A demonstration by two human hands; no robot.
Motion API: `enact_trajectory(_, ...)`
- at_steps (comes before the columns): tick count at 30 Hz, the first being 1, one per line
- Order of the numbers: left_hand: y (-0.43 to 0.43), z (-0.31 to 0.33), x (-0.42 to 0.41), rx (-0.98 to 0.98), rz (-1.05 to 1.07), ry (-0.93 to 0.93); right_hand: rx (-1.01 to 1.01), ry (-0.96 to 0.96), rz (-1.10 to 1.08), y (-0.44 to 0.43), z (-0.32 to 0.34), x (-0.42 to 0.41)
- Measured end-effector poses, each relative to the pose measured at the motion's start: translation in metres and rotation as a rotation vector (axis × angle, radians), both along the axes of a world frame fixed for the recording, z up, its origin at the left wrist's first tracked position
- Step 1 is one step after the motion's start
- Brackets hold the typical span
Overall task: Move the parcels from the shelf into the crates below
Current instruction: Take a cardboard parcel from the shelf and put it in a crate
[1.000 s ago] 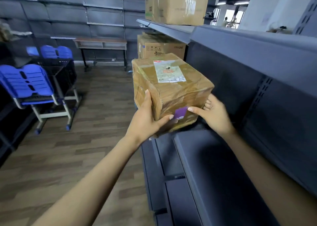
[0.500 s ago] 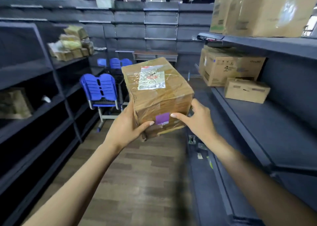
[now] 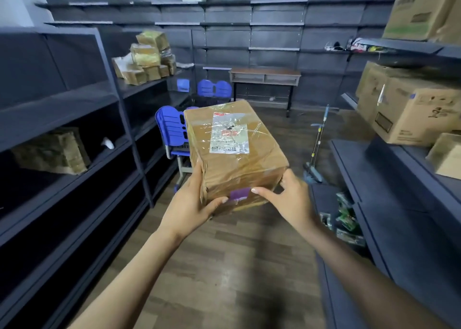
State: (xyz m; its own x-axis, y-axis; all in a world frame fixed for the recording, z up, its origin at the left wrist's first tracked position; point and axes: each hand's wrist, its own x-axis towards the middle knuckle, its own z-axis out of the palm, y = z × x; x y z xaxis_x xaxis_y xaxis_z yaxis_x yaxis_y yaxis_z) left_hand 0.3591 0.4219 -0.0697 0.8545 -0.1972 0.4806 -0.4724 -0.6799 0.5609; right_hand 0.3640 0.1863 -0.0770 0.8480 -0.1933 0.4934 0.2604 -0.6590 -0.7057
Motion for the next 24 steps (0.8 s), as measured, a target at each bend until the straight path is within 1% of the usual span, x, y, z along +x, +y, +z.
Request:
enact_trajectory(3,-0.002,-0.008,0.057,-0.013,0.008,0.02,0.009,-0.008,0.018,-0.002,-0.006,0.059)
enact_trajectory(10,-0.021,-0.005,0.226,-0.01,0.044,-0.024,-0.05,-0.082,0.029,-0.021,-0.006,0.229)
enact_trajectory(16,-0.032,0.005,0.35,-0.021,0.039,0.009,-0.043,0.035,0.075,-0.033,0.005,0.364)
enact_trajectory(20,-0.034,-0.001,0.432,-0.024,0.069,0.038,-0.035,0.03,0.119,-0.035,0.002,0.448)
enact_trajectory(24,-0.035,-0.01,0.523,-0.003,0.104,0.03,0.025,0.029,0.184,-0.035,-0.009,0.546)
